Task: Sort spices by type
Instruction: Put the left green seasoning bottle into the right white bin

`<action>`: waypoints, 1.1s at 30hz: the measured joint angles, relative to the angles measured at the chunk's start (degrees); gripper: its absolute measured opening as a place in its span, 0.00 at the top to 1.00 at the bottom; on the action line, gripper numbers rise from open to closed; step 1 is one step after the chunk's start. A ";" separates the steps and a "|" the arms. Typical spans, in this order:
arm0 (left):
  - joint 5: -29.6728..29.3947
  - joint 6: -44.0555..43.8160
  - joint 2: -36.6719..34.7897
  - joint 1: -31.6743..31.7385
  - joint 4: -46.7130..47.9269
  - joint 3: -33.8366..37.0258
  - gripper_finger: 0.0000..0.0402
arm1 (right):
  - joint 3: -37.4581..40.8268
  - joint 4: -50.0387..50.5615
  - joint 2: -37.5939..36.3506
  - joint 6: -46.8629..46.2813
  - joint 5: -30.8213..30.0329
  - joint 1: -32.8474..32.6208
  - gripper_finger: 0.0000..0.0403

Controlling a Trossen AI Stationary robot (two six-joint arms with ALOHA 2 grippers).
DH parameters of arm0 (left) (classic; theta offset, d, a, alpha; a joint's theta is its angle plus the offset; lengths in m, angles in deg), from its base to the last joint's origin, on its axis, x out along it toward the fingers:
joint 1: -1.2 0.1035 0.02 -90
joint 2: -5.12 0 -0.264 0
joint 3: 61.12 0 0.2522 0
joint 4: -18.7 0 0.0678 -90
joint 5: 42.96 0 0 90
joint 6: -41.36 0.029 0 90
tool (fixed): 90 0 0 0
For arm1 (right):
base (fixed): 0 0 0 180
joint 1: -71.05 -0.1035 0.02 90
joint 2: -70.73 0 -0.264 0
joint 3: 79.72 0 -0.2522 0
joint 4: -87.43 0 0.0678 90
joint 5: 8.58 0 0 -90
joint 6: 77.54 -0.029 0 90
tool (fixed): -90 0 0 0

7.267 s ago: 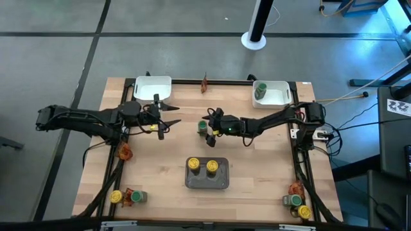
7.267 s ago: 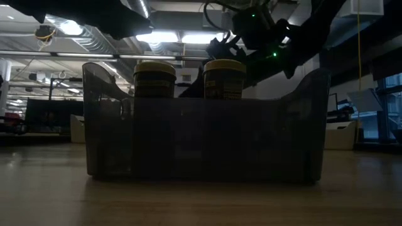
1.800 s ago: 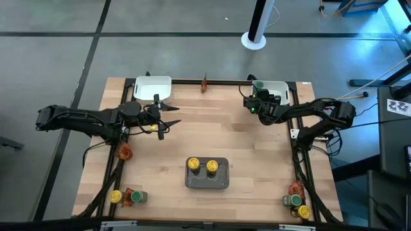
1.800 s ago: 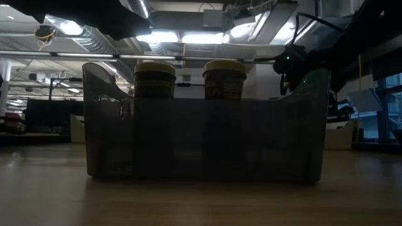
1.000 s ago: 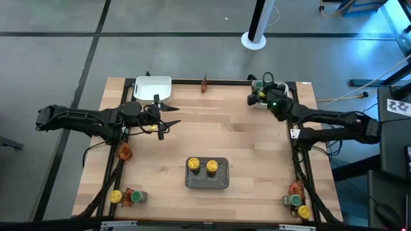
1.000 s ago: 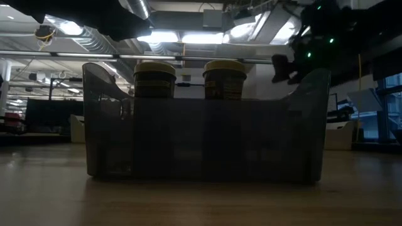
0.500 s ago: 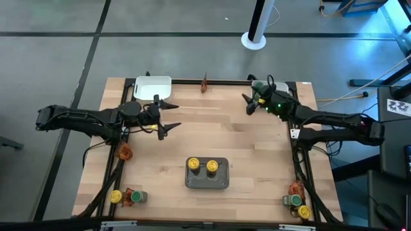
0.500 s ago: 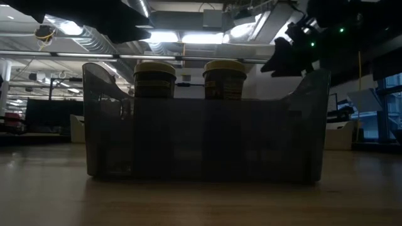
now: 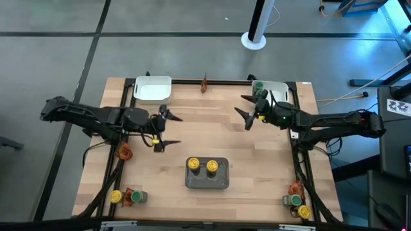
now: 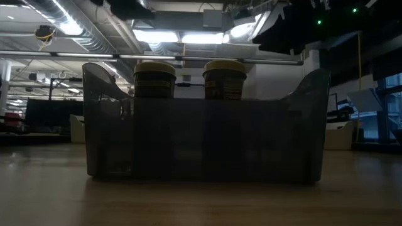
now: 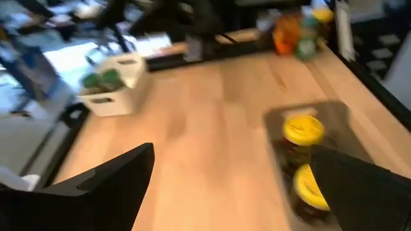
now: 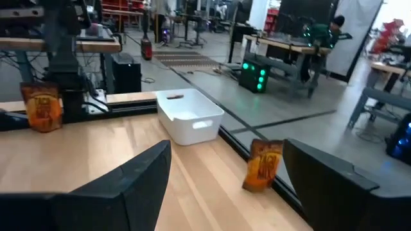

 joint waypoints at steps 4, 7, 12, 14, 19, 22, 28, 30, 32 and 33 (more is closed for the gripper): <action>-0.03 -0.10 5.79 -3.61 11.68 -6.93 0.01 | 0.01 -2.39 0.00 0.46 -0.38 0.07 0.26; -0.06 -1.42 8.90 -5.76 15.45 -9.96 0.01 | 0.00 -5.64 0.00 0.46 0.08 0.05 0.26; -0.11 -7.01 10.39 -8.48 13.27 -10.35 0.01 | 0.00 -7.25 0.00 -0.29 6.60 0.05 0.26; -0.15 -8.97 10.47 -9.14 12.94 -10.35 0.01 | 0.00 -7.27 0.00 -1.41 8.68 0.02 0.26; -0.16 -9.74 11.77 -9.45 7.20 -10.35 0.02 | 0.00 -7.20 0.00 -3.43 12.39 0.02 0.26; -0.19 -9.17 13.25 -10.05 4.48 -10.35 0.03 | 0.00 -7.10 0.00 -4.38 14.34 0.02 0.26; -0.18 -10.71 17.72 -11.73 9.35 -16.15 0.05 | -0.01 -5.93 0.09 -4.85 18.33 0.02 0.26; -0.20 -13.22 19.46 -12.99 14.09 -20.39 0.06 | 0.00 -4.90 0.13 -5.17 19.13 0.02 0.26; -0.16 -16.27 21.15 -14.71 20.11 -24.82 0.06 | -0.02 -4.10 0.13 -5.18 19.14 0.02 0.26; -0.20 -17.60 21.87 -15.55 22.96 -26.76 0.07 | -0.02 -3.80 0.13 -5.20 19.14 0.02 0.26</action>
